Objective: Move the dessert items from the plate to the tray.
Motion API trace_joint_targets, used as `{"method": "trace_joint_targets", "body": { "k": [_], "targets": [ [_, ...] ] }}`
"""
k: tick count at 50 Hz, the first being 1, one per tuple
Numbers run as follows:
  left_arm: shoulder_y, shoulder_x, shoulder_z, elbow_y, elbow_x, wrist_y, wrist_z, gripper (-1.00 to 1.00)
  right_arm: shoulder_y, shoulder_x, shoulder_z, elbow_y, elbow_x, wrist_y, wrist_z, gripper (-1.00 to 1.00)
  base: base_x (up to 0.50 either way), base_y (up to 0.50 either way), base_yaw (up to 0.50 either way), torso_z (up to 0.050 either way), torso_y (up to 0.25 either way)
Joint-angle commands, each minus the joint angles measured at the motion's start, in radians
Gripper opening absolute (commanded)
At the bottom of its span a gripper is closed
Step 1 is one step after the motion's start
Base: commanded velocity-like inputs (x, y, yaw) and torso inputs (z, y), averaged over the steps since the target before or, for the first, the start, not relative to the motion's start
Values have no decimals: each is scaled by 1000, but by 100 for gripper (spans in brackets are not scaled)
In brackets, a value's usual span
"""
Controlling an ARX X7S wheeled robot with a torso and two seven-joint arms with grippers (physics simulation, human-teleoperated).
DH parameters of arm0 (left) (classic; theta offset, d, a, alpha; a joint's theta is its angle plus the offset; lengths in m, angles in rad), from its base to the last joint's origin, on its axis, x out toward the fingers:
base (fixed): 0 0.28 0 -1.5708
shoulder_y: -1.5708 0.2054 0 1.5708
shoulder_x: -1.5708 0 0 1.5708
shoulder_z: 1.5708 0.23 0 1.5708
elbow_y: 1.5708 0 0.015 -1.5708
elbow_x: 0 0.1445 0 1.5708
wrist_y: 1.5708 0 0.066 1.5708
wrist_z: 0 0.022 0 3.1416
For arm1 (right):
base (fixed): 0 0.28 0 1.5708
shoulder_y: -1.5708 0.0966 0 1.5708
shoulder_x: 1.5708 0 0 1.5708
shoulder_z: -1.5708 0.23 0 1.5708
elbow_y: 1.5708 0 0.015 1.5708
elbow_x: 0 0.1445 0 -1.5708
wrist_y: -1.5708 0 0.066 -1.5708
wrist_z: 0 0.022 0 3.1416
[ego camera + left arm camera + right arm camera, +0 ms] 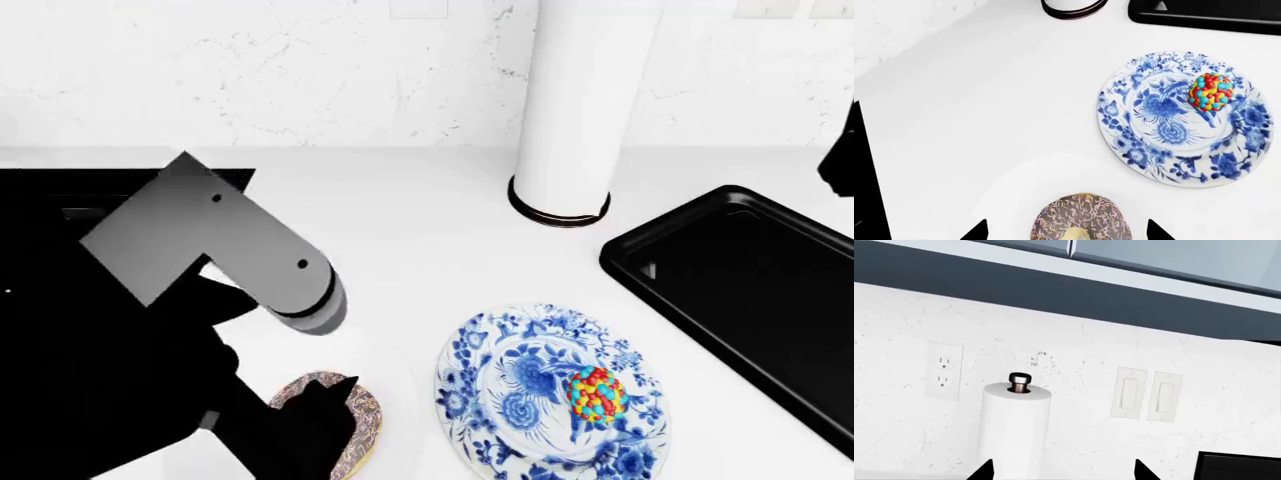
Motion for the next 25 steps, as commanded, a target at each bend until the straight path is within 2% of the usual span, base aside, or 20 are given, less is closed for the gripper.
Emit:
{"method": "trace_joint_targets", "body": {
  "k": [1,14,25],
  "targets": [
    [34,19,46,23,6,11,27,100,-5,-1,-5,-4,-10,0,-5,100,0,0,0,0,0],
    [79,81,89,-4,73,-4,59,100,-34,6,14,-13,-12,-9,-11,100,0,0,0,0,0],
    [112,86,121,-22,128,-25,68,100,-53,3,26,-17,-24,-14,-21,100,0,0,0,0,0]
  ]
}}
